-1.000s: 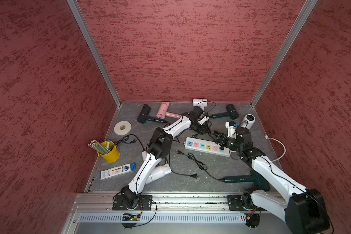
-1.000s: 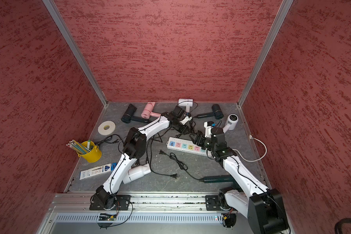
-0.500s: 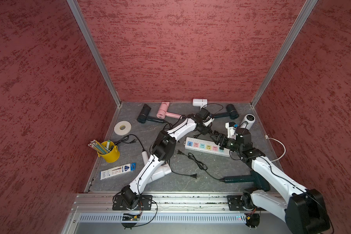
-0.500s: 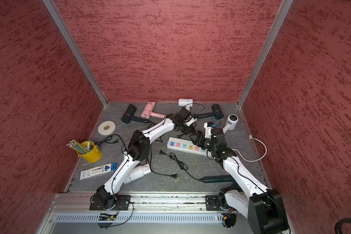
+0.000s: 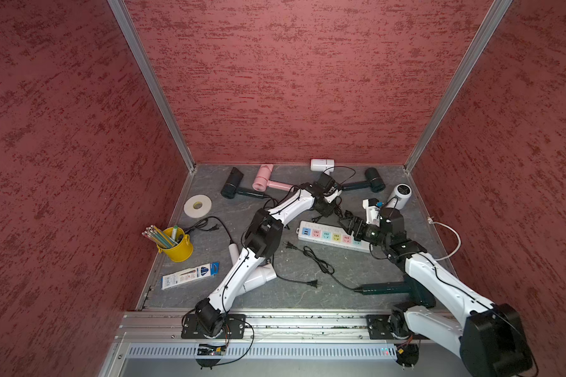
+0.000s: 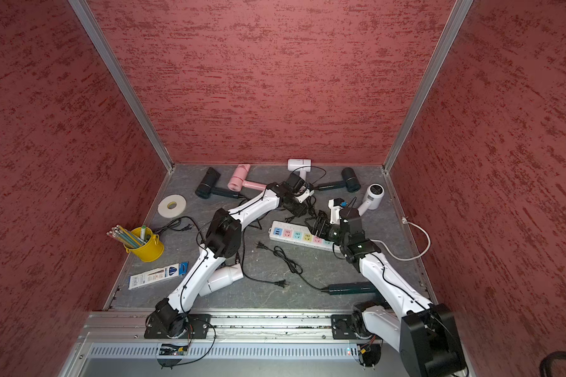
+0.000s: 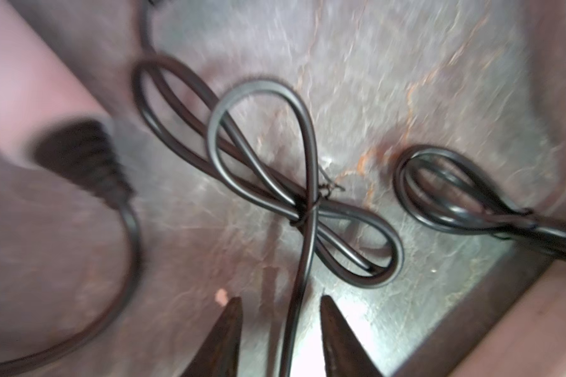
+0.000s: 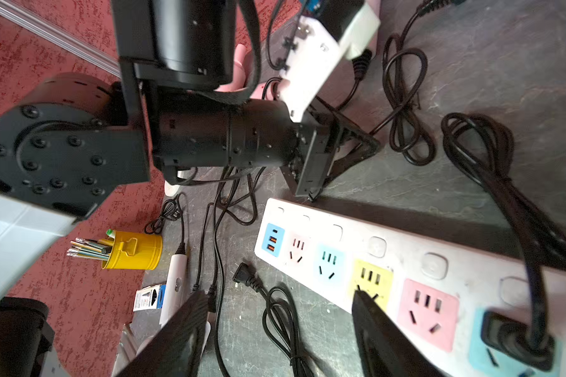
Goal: Charge the blow dryers
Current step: Pick up the plug from the center of the board.
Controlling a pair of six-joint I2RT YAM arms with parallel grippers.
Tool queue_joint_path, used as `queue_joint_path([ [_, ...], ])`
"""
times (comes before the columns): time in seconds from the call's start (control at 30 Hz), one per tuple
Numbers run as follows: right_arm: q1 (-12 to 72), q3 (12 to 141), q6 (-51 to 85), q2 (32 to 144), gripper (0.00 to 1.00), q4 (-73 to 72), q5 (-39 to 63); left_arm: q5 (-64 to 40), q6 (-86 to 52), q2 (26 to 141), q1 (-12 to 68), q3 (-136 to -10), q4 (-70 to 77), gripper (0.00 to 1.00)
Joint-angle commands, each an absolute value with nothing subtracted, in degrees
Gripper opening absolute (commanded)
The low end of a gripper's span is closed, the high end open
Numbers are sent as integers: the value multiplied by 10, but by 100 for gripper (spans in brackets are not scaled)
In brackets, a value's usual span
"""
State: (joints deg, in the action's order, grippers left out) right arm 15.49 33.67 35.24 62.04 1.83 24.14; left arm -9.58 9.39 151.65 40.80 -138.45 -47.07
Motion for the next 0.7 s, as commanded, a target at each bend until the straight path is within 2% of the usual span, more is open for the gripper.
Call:
queue_joint_path([
  [0.0,162,330,358,627,70,-4,247,-100,95,1538,413,-1394,-496,31],
  [0.17,171,334,360,638,70,-9,243,-133,77,1530,409,-1401,-494,10],
  [0.3,174,336,361,647,70,-14,240,-176,51,1510,401,-1400,-476,2],
  [0.53,179,349,366,672,67,-24,237,-291,-13,1455,379,-1382,-407,0],
  [0.67,179,367,378,694,62,-30,229,-353,-64,1417,364,-1342,-330,0],
])
